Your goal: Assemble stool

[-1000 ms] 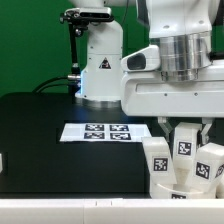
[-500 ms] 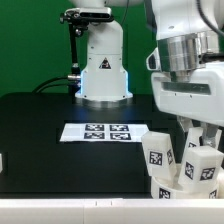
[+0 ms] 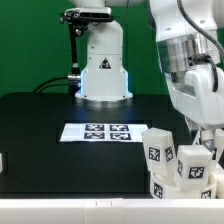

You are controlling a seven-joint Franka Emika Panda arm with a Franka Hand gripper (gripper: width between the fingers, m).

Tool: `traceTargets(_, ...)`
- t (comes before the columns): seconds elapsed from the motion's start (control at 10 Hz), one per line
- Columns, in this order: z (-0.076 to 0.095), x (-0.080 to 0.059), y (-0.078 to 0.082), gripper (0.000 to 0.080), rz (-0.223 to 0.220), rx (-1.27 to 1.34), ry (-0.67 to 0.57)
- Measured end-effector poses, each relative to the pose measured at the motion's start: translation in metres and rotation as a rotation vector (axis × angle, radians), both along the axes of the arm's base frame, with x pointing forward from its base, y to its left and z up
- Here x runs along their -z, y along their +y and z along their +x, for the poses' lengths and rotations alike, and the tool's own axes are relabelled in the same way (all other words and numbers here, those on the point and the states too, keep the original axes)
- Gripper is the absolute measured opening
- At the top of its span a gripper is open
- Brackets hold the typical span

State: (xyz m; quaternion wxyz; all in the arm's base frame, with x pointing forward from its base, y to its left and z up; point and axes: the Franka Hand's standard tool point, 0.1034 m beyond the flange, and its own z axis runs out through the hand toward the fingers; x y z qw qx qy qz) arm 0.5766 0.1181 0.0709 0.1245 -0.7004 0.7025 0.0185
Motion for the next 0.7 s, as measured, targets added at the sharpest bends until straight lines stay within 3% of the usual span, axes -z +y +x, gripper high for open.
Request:
traceTargets(0.1,0.0,-0.002,0.0,0.0562,-0.007,-0.074,-0.008)
traceTargets(0.2,0.0,-0.012,0.0,0.0625,-0.014,-0.224,-0.028)
traceTargets(0.4,0.004,-0.027,0.008,0.0644,-0.021,-0.537,-0.066)
traceTargets(0.7,0.003,-0.021,0.005,0.0649,-0.051,-0.702,-0.103)
